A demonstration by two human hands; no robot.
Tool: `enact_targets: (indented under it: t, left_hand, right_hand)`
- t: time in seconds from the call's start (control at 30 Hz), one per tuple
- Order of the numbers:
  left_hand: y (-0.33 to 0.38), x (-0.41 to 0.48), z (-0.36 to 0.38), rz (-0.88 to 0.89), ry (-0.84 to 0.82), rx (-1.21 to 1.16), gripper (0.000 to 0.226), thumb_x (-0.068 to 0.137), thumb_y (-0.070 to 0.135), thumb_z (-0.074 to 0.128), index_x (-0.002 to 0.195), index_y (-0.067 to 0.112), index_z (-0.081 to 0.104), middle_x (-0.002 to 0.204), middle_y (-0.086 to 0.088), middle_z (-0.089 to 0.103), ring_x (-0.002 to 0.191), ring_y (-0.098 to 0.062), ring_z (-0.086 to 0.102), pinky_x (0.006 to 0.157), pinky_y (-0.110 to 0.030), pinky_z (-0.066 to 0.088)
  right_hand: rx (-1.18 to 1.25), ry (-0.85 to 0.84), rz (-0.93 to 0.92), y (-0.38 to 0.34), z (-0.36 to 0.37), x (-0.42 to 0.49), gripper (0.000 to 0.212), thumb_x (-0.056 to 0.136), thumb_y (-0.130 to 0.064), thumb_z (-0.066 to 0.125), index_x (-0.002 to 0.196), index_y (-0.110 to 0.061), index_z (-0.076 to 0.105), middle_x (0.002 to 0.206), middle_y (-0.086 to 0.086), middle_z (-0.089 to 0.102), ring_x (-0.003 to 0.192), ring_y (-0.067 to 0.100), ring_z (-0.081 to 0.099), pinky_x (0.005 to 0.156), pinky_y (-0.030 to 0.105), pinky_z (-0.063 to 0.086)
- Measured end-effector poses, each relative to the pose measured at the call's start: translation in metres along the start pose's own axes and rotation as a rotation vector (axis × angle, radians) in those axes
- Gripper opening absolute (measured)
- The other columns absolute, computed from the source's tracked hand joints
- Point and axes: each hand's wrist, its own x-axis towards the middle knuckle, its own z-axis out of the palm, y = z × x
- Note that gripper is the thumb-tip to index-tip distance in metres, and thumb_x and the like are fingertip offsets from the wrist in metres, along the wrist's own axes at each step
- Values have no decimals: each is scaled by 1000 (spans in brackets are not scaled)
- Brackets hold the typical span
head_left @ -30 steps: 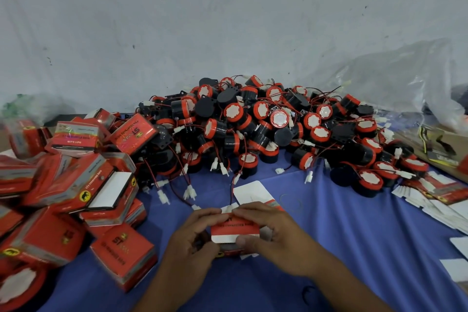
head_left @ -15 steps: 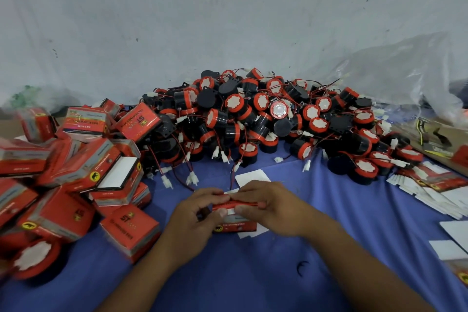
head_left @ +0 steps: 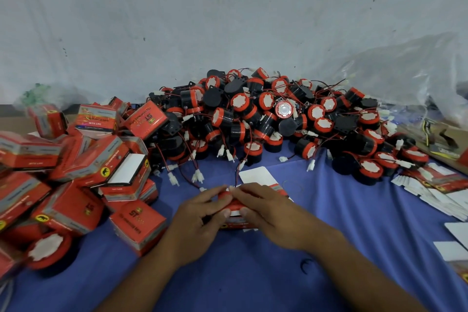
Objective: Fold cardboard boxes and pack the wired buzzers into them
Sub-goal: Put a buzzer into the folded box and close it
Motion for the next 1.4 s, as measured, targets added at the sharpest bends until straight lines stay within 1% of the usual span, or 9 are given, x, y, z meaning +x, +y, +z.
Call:
enact_targets:
  t: [0.27, 0.47, 0.63, 0.77, 0.87, 1.03, 1.2, 1.3, 1.4]
  left_hand:
    - [-3, 0, 0, 63, -17, 115, 45, 96, 20, 62, 139, 25, 49, 151, 16, 37, 140, 11, 26, 113, -8, 21]
    - [-5, 2, -5, 181, -93, 301, 51, 95, 35, 62, 143, 20, 51, 155, 7, 39, 145, -11, 33, 118, -33, 32]
    - [0, 0, -6, 300, -108, 485, 49, 96, 26, 63, 142, 11, 53, 149, -4, 48, 140, -21, 41, 115, -41, 32]
    - [2, -2, -1, 376, -30, 609, 48, 78, 11, 81, 122, -1, 67, 130, -17, 63, 119, -37, 61, 94, -50, 48]
    - [-3, -7, -1, 307, 31, 425, 44, 75, -4, 81, 118, 2, 71, 130, -12, 64, 121, -36, 59, 98, -52, 47]
    - [-8, -7, 1, 230, -6, 274, 43, 85, 15, 76, 127, 13, 66, 142, 4, 52, 134, -19, 47, 111, -36, 38]
    - [-11, -6, 1, 57, -196, 149, 70, 93, 34, 68, 146, 43, 23, 156, 29, 10, 138, 21, 7, 108, 0, 13]
    - [-8, -5, -1, 60, -159, 116, 67, 92, 34, 69, 143, 47, 27, 145, 36, 23, 130, 23, 24, 101, 1, 24]
    - [5, -5, -7, 63, 76, 142, 47, 89, 43, 67, 127, 50, 42, 122, 37, 43, 111, 22, 41, 88, 1, 33]
  right_hand:
    - [-72, 37, -49, 0, 2, 1, 49, 109, -42, 32, 155, -25, 33, 158, -2, 33, 135, 20, 39, 112, 37, 35]
    - [-136, -26, -6, 1, 9, -5, 64, 104, -55, 31, 160, -32, 8, 168, -2, 6, 150, 17, 12, 121, 25, 12]
    - [-98, -6, 16, 0, 14, -4, 66, 103, -55, 38, 159, -33, 12, 167, -2, 10, 149, 20, 21, 120, 36, 28]
    - [125, 161, 2, 0, 16, -3, 51, 101, -42, 55, 148, -24, 48, 157, -2, 34, 140, 13, 39, 113, 31, 38]
    - [234, 397, -40, 0, 19, -4, 30, 94, -20, 67, 122, -9, 72, 138, -1, 56, 126, 6, 54, 105, 27, 46]
    - [204, 315, -78, 1, 17, -2, 30, 97, -20, 63, 125, -10, 70, 138, 4, 58, 126, 10, 55, 109, 21, 41]
    - [310, 265, 89, 2, 14, -7, 37, 98, -29, 61, 133, -18, 64, 143, -5, 52, 132, -1, 45, 111, 20, 37]
    - [390, 365, 174, 1, 14, -5, 35, 99, -32, 56, 127, -16, 67, 129, -12, 61, 122, 0, 54, 103, 24, 45]
    - [450, 378, 241, 4, 11, -2, 42, 100, -46, 45, 131, -23, 61, 128, -18, 60, 120, 6, 58, 97, 21, 46]
